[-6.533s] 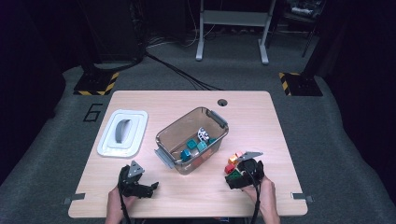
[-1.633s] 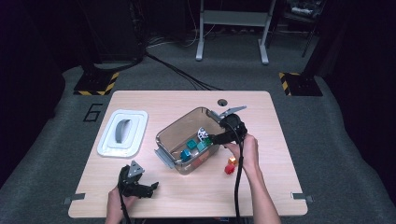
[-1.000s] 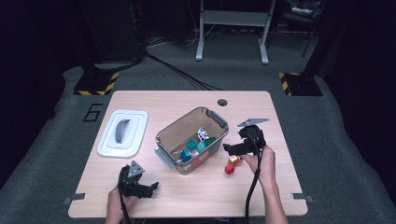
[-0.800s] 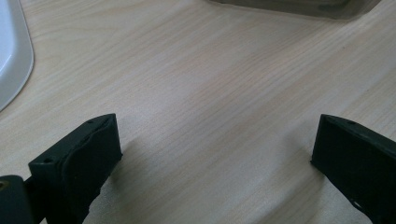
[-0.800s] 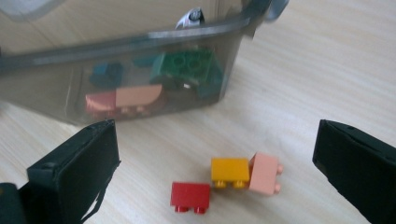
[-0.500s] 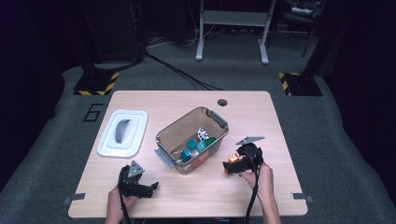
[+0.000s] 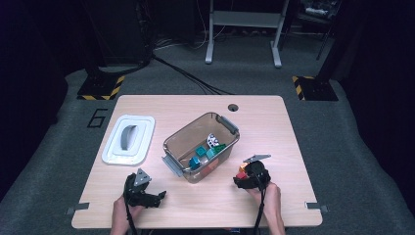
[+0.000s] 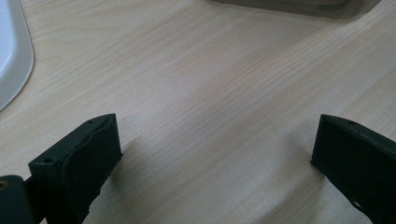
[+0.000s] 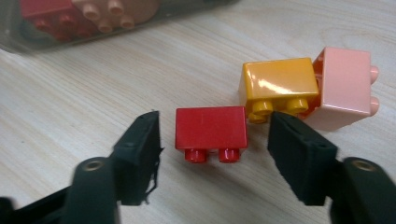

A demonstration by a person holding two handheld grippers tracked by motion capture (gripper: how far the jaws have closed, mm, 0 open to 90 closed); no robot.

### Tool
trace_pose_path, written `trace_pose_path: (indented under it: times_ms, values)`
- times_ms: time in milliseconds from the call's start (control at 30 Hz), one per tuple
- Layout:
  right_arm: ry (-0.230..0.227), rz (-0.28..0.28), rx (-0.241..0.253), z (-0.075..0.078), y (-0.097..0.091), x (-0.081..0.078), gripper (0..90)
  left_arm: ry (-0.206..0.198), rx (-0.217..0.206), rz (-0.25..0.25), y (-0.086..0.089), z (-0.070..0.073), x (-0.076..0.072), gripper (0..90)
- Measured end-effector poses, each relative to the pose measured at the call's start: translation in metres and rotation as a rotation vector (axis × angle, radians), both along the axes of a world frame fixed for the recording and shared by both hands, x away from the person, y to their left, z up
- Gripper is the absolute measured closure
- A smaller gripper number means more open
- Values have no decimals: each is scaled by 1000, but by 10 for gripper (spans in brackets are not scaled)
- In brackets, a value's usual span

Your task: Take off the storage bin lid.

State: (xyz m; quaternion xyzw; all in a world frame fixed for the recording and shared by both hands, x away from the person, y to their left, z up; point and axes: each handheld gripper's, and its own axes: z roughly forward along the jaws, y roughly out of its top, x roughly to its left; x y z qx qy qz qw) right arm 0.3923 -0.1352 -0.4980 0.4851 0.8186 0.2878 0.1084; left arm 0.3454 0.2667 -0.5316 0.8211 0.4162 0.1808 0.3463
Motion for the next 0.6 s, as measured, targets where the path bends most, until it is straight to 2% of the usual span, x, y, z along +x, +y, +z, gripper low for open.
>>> trace_pose_path:
  times_ms: [33,200,333,500,600]
  values:
    - [-2,3,-4,0,1,0,435,0,0,0,0,0,0,12]
    - [-1,0,-41,1,2,2,568,0,0,0,0,0,0,12]
    - [-3,-5,-45,3,1,2,580,0,0,0,0,0,0,12]
    - [-6,-15,0,10,-5,0,582,0,0,0,0,0,0,12]
    - [-20,-25,10,15,-8,-1,583,1,0,0,0,0,0,12]
